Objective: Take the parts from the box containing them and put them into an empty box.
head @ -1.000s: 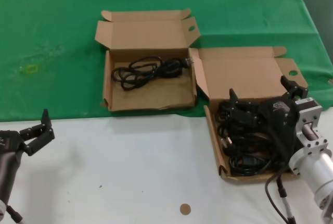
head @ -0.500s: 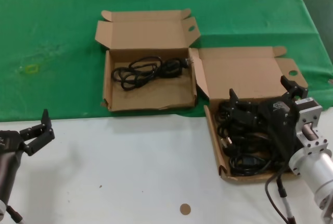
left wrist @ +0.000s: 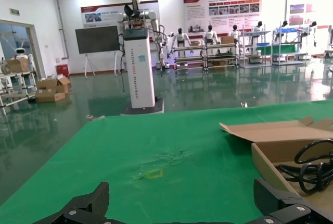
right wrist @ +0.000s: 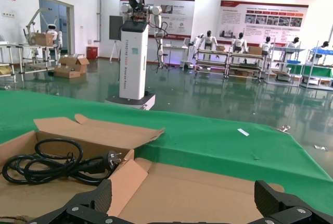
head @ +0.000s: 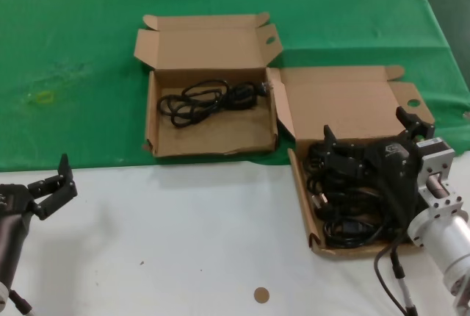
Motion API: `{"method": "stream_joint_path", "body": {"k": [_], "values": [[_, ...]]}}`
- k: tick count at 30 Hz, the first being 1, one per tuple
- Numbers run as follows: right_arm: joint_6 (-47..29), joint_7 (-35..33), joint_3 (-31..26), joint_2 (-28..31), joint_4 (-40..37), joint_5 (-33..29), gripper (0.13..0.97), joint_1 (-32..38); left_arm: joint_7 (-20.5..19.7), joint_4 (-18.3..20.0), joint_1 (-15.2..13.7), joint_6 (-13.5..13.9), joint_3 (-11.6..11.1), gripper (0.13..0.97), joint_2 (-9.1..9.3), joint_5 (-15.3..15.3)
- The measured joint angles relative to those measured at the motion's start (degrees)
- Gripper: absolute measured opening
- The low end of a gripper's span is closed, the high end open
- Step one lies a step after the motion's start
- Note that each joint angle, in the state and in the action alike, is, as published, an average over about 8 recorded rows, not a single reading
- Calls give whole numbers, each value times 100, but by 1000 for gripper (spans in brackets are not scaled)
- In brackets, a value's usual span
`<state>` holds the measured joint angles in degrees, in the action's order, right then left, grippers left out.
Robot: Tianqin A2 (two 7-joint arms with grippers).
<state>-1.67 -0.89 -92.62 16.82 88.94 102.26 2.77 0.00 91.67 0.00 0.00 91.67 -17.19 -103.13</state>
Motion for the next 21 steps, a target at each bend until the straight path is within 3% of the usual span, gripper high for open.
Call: {"method": "stream_joint_path", "body": {"k": [21], "values": [[0, 0, 0, 0, 0, 0, 966, 0, 0, 0, 0, 0, 0, 966, 0, 0]]}}
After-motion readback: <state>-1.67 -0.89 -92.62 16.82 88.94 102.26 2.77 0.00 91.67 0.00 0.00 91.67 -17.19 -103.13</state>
